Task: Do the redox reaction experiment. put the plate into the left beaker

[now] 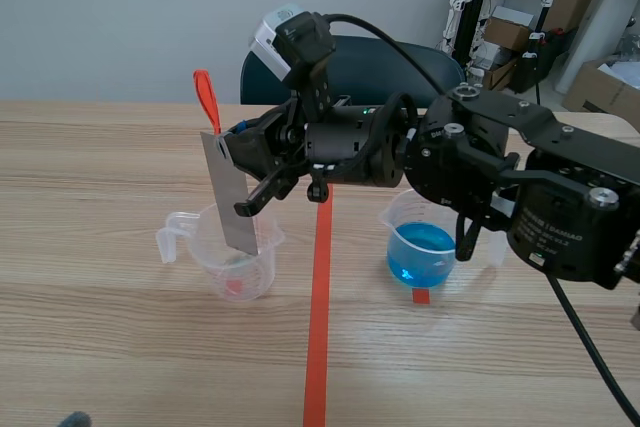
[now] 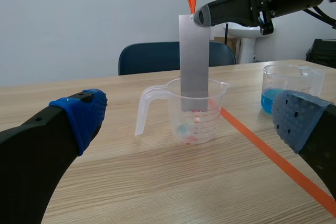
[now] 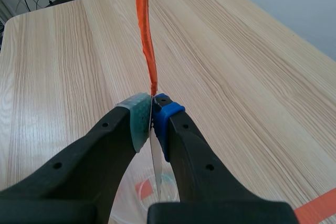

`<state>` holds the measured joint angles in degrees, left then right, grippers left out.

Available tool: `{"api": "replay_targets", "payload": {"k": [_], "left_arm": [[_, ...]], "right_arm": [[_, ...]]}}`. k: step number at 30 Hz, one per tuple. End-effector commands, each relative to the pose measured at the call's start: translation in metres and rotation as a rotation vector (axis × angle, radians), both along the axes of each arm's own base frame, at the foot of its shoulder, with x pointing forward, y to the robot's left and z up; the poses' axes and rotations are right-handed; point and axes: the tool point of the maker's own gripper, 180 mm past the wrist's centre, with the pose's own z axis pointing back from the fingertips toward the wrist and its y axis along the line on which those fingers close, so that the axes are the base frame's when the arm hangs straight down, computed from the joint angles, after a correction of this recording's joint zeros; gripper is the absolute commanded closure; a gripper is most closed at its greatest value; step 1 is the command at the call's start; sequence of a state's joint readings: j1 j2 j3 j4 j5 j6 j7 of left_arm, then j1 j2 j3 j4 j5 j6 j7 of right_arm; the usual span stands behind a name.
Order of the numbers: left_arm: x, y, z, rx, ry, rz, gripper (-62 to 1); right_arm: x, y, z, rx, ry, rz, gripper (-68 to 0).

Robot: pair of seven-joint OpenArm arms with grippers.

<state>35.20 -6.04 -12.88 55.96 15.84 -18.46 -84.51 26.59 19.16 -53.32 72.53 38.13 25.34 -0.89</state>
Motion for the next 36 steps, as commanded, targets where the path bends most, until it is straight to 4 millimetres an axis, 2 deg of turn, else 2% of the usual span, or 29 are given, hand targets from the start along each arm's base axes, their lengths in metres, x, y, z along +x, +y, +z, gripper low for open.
{"api": "replay_targets", "payload": {"k": [1, 13, 25, 36], "left_arm": [[0.002, 0.002, 0.007, -0.004, -0.032, -0.001, -62.3], [0.002, 0.002, 0.007, -0.004, -0.032, -0.001, -62.3], [0.002, 0.002, 0.007, -0.004, -0.032, -0.001, -62.3], [0.002, 0.002, 0.007, -0.004, -0.032, -0.001, -62.3]], "right_arm": [[0.003, 0.005, 0.014, 0.051, -0.02, 0.002, -0.6], [-0.001, 0.006, 0.008, 0.081, -0.036, 0.014, -0.6], [-0.021, 0.016, -0.005, 0.047, -0.077, 0.077, -0.6], [-0.017, 0.009, -0.02, 0.044, -0.084, 0.063, -0.6]]}}
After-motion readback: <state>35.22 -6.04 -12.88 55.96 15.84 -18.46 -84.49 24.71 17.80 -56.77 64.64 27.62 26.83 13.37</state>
